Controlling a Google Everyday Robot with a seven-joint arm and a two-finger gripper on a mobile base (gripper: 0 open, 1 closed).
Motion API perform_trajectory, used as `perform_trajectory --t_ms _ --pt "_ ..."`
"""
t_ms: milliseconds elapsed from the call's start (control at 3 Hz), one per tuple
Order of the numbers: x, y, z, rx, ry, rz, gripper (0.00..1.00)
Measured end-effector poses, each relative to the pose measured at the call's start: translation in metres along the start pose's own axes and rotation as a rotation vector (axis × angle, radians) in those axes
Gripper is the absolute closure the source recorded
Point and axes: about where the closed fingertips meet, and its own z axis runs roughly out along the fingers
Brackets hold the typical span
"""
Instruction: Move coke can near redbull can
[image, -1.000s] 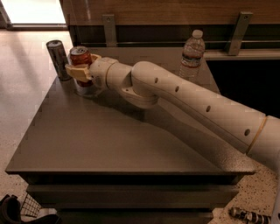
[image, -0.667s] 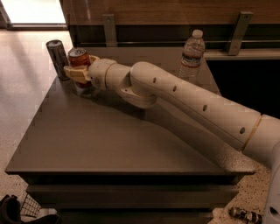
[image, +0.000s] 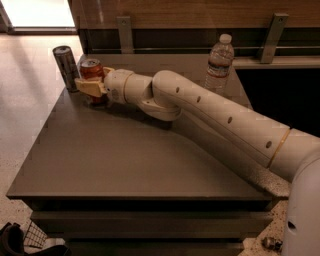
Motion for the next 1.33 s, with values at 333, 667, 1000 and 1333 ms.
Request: perform_trajectory --t_ms 333,667,1000,1333 --pt "0.0003 0.0015 0.0015 -0.009 0.0 0.002 0.86" --pt "-0.0002 0.0035 0.0032 -0.013 0.0 0.002 0.62" --pt "-0.0006 0.0055 0.0049 -0.017 -0.001 0.002 0.39" --pt "-0.001 0.0076 0.0066 -0.02 -0.001 0.002 0.16"
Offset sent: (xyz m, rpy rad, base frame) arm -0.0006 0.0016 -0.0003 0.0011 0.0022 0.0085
